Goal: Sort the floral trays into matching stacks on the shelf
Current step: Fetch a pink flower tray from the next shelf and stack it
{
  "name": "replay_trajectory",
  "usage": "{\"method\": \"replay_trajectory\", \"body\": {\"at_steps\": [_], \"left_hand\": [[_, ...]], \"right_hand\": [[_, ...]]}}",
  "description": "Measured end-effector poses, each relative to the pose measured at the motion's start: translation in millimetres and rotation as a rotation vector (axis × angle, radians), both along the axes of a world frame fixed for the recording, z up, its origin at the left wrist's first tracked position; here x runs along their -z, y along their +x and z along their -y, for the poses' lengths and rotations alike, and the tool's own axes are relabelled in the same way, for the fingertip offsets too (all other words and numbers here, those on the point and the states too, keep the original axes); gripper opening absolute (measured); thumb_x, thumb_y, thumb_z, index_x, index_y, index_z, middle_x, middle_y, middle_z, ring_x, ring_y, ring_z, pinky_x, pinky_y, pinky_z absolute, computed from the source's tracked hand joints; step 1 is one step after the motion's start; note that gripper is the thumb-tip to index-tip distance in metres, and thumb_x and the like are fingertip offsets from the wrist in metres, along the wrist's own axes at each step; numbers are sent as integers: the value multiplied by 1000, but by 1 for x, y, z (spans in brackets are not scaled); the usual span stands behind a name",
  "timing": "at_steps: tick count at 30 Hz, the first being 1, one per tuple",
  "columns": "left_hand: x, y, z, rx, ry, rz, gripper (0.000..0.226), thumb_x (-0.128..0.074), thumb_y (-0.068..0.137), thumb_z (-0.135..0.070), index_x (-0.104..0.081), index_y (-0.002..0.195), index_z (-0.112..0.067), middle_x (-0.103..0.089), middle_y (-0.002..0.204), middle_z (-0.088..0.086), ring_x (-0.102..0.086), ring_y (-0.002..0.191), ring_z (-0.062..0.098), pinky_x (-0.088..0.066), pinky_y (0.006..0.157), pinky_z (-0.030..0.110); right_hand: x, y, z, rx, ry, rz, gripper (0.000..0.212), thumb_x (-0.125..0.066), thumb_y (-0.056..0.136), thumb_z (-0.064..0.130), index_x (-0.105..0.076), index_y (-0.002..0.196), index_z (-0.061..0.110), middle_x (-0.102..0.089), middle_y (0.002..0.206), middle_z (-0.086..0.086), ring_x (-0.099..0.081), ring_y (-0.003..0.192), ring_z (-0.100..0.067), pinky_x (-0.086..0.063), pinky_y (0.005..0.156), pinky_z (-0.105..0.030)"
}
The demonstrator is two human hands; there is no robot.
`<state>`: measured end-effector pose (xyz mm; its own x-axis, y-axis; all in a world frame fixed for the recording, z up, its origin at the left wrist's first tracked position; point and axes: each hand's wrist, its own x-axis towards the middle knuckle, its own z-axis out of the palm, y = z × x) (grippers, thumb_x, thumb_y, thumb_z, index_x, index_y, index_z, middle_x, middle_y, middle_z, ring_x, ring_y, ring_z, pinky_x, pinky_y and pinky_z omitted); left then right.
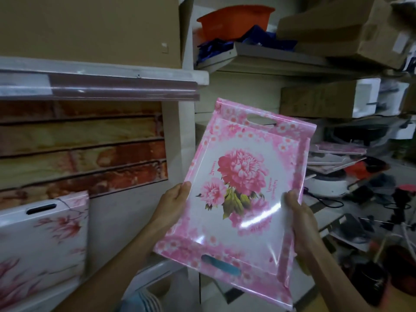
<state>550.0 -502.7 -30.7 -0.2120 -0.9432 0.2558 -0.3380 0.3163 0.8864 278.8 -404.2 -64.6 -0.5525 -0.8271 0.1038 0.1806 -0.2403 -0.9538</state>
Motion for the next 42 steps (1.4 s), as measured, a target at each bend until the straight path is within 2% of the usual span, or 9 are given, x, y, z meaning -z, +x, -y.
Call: {"method": "replay_trajectory", "body": {"at_steps": [4,8,16,19,23,28,31,39,42], "left_hand": [[16,44,-1,-51,9,10,44,-37,101,-46,-66,106,-13,-70,109,11,-65,105,26,-48,97,43],[24,84,-8,-91,46,10,42,-37,103,-41,-66,109,-12,-70,107,7,-65,102,24,-48,92,37],[31,170,-31,-195,54,27,33,-35,104,-38,-56,121,-19,-58,112,-7,-54,100,10,-35,87,24],[36,209,-37,-240,73,-41,32,-38,103,-40,-58,119,-21,-63,117,-4,-60,103,15,-44,91,29],[40,263,-46,-350,58,-86,33,-50,98,-41,-63,118,-19,-71,110,0,-68,96,18,-55,89,42],[46,328,-53,-494,3,-29,22,-50,100,-32,-60,105,-13,-68,93,7,-63,83,25,-48,68,35],[47,364,-57,-534,12,-49,27,-48,100,-35,-60,108,-12,-69,97,14,-66,83,27,-52,66,37],[47,443,-48,-605,59,-169,45,-52,91,-48,-62,108,-7,-67,91,21,-63,71,30,-53,59,42],[58,457,-42,-654,82,-130,37,-49,99,-33,-57,109,2,-58,77,12,-55,62,24,-47,52,34]], "right_hand": [[5,35,3,-86,-9,-20,32,-49,99,38,-62,116,13,-73,104,-6,-74,87,-21,-56,70,-31],[6,71,10,-162,12,8,32,-49,100,33,-63,116,9,-74,107,-14,-73,94,-33,-56,85,-48],[9,154,37,-276,58,27,28,-56,97,31,-67,114,12,-76,103,-12,-74,87,-29,-62,71,-37],[7,190,49,-324,56,23,20,-57,97,29,-72,98,16,-77,94,-7,-75,74,-19,-59,59,-29],[6,241,68,-419,74,5,29,-57,97,29,-68,114,9,-76,102,-9,-74,80,-19,-60,61,-26],[3,309,92,-518,87,-47,34,-53,99,31,-64,124,10,-72,115,-6,-70,104,-25,-53,95,-44],[1,347,108,-564,68,-71,29,-55,99,24,-64,124,14,-72,116,-5,-69,107,-25,-50,101,-49],[11,422,122,-631,30,-273,35,-56,96,4,-58,129,13,-70,114,-3,-69,100,-20,-56,87,-35],[18,435,124,-621,20,-437,34,-56,94,0,-57,125,12,-69,110,-4,-67,87,-10,-55,67,-14]]}}
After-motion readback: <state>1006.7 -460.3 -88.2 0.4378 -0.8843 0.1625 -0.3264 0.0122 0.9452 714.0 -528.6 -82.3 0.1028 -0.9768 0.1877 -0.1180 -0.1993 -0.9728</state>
